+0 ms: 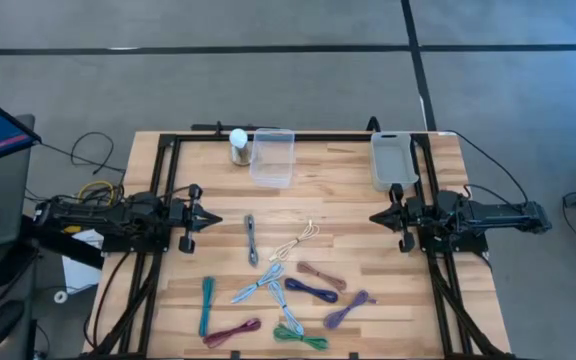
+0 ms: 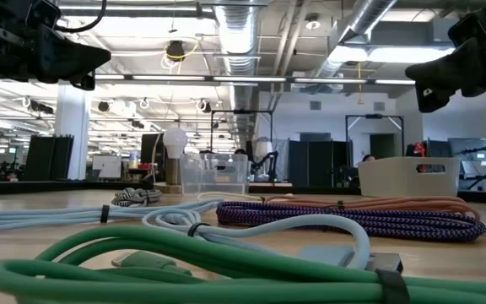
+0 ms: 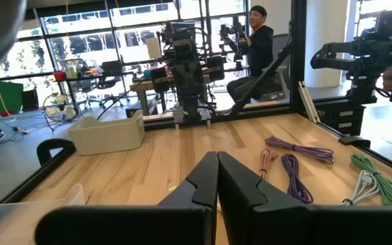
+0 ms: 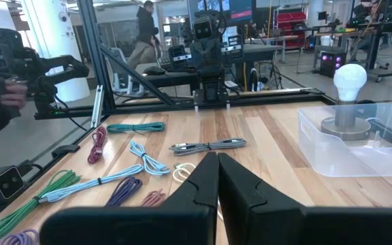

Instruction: Pick & Place USB Port

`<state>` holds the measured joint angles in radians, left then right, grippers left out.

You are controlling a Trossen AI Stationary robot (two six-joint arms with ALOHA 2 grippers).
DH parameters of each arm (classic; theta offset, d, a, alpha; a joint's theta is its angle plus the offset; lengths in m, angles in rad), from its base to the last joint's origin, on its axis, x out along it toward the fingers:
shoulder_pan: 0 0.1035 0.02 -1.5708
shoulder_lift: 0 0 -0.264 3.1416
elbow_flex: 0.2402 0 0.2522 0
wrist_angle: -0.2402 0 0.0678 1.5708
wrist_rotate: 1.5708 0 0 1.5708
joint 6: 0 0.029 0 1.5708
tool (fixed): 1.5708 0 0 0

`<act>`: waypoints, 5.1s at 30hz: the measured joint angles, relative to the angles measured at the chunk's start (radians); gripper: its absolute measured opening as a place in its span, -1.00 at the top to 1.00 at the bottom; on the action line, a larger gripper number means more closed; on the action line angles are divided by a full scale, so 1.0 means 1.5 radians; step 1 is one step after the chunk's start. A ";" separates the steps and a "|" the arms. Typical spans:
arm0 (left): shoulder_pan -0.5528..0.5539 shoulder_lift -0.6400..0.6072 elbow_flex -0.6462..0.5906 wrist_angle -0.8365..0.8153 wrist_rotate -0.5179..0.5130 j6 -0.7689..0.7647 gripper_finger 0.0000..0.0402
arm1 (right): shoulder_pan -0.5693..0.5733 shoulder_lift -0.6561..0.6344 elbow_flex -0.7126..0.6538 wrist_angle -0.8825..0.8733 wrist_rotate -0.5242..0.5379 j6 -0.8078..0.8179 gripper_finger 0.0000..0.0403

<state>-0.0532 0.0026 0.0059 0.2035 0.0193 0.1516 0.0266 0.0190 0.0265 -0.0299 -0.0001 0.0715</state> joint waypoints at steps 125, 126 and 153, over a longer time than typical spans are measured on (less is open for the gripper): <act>0.160 0.243 0.085 0.107 0.028 -0.024 0.96 | -0.001 0.886 0.463 0.027 0.006 -0.123 1.00; 0.160 0.243 0.085 0.107 0.028 -0.024 0.96 | -0.003 0.900 0.475 0.016 -0.003 -0.126 0.98; 0.160 0.243 0.085 0.106 0.028 -0.035 0.96 | -0.011 1.178 0.647 -0.137 -0.033 -0.259 0.12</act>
<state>0.1864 0.3676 0.1337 0.3630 0.0612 0.0997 0.0101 1.7861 0.9977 -0.2360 -0.0502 -0.3168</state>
